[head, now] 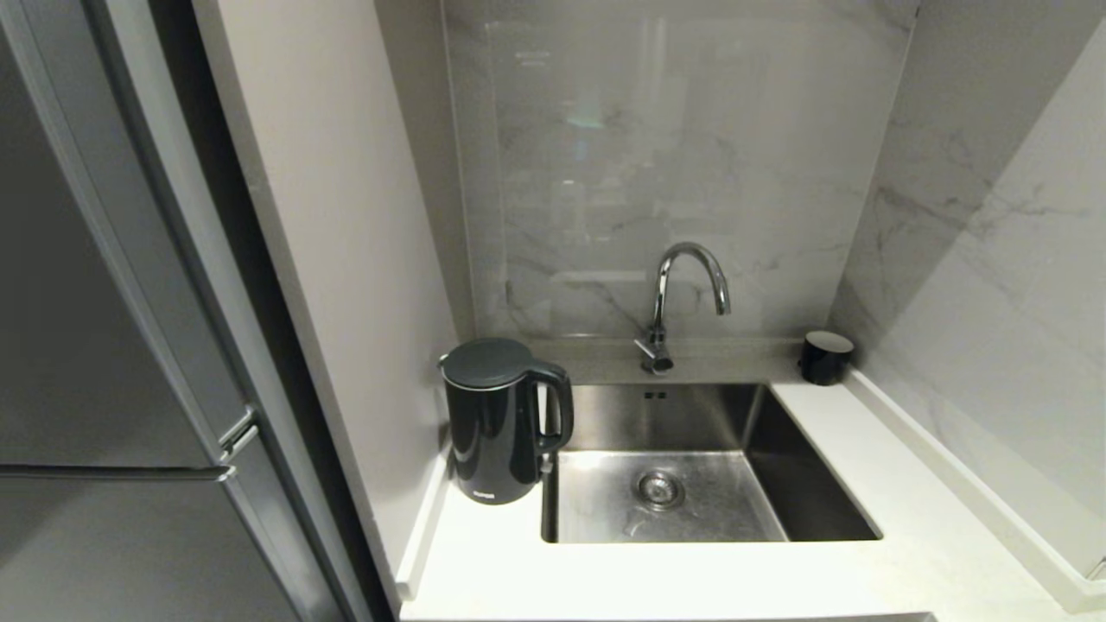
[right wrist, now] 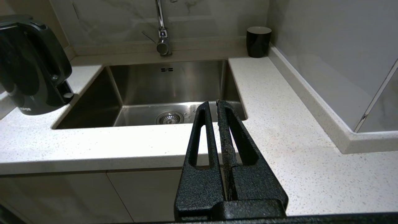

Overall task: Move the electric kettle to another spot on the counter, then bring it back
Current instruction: Grab the kettle

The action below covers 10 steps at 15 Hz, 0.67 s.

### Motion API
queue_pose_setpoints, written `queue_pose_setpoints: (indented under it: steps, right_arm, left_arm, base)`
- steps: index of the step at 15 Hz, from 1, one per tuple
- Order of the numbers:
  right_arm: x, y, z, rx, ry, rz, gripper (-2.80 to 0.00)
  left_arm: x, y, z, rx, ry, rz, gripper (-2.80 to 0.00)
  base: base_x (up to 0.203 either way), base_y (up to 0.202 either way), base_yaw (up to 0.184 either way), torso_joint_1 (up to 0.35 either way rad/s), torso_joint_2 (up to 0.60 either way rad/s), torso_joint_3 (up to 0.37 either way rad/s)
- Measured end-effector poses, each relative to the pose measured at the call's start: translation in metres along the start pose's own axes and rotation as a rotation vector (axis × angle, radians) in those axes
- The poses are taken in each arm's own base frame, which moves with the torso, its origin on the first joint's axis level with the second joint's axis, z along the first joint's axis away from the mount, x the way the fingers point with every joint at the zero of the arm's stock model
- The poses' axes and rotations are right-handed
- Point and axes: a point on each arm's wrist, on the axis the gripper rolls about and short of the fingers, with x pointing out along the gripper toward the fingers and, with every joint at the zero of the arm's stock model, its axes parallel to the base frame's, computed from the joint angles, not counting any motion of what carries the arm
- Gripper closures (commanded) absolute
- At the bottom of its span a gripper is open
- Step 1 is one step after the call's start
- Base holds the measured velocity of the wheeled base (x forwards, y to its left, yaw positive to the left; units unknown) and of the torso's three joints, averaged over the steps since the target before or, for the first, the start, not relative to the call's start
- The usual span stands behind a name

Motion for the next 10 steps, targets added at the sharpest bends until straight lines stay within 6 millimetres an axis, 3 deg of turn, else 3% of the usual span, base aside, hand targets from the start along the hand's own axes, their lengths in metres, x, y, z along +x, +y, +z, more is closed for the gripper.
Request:
queue_pose_setpoints:
  steps: [10]
  right_arm:
    - [0.0000, 0.0000, 0.0000, 0.000, 0.000, 0.000, 0.00]
  left_arm:
    - [0.0000, 0.0000, 0.0000, 0.000, 0.000, 0.000, 0.00]
  base:
    - [0.000, 0.000, 0.000, 0.082, -0.18, -0.097]
